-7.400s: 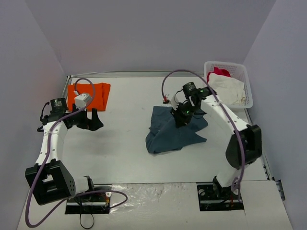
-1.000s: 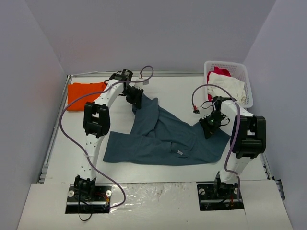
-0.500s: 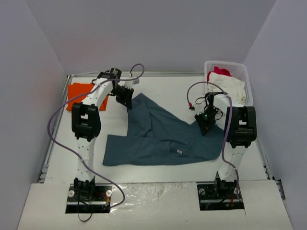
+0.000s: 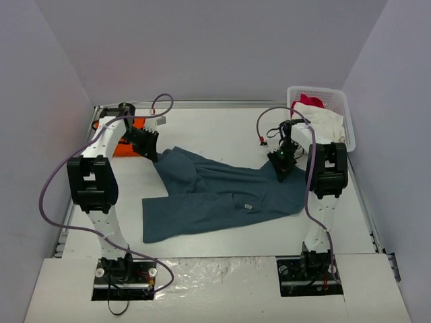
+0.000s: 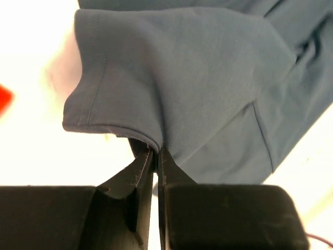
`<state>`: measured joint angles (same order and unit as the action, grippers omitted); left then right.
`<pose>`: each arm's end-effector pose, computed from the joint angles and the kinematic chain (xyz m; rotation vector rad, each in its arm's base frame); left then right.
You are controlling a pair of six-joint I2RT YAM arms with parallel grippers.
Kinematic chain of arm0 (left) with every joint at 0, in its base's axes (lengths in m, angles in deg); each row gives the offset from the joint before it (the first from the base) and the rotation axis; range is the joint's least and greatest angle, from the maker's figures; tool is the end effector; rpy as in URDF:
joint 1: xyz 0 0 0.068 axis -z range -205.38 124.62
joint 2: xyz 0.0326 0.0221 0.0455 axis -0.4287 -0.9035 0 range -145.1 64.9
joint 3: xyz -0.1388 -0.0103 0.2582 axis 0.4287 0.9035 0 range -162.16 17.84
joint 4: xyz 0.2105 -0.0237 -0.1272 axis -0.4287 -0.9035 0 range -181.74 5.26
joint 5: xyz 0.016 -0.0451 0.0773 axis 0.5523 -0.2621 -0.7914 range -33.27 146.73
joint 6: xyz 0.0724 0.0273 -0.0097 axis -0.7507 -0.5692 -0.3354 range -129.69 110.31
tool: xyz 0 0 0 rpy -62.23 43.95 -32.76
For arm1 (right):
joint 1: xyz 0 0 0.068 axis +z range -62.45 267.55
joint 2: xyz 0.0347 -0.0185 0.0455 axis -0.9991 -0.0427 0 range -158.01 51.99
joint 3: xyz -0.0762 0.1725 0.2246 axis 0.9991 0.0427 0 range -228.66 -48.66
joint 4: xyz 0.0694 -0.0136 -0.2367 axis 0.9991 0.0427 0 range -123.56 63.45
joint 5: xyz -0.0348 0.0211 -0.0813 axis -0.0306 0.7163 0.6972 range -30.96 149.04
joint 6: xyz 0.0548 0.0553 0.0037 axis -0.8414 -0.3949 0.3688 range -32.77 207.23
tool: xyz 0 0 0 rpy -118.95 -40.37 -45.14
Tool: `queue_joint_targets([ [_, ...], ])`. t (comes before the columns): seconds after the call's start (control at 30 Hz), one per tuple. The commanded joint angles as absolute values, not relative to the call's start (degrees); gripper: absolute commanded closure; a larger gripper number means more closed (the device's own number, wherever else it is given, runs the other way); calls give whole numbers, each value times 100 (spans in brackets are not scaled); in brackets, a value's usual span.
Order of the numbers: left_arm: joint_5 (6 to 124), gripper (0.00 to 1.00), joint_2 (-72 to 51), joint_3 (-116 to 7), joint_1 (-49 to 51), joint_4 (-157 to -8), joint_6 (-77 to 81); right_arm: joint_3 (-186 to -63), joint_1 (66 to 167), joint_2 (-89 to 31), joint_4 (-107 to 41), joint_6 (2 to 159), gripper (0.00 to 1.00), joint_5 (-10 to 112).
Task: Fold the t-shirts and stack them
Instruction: Flatten out the tshirt
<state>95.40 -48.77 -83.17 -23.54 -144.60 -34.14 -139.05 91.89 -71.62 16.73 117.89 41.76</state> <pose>0.4079 -0.0547 0.2627 0.7280 2.5003 -0.8166 0.4155 0.0514 0.1387 -0.9072 2.7936 0.3965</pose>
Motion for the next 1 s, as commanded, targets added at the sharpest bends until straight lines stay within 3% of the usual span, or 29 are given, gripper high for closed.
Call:
queue_joint_targets([
  [0.0,9479,97,-4110,-7920,-2512,-15048,-4150,-14260,9300,-7712,837,11747,100,4436],
  [0.37,9197,91,-2301,-5820,-2512,-15575,-5012,-16298,9836,-8643,1294,11650,100,4384],
  [0.7,9608,76,-1341,-5369,-2398,-16822,-6056,-18074,10276,-9452,1558,11571,100,4638],
  [0.83,9970,68,-1253,-5449,-2336,-17456,-6663,-18181,10337,-9287,1558,11597,100,4577],
  [0.97,9664,60,-1261,-5388,-2363,-16344,-5700,-17874,10337,-8725,1549,11615,100,4428],
])
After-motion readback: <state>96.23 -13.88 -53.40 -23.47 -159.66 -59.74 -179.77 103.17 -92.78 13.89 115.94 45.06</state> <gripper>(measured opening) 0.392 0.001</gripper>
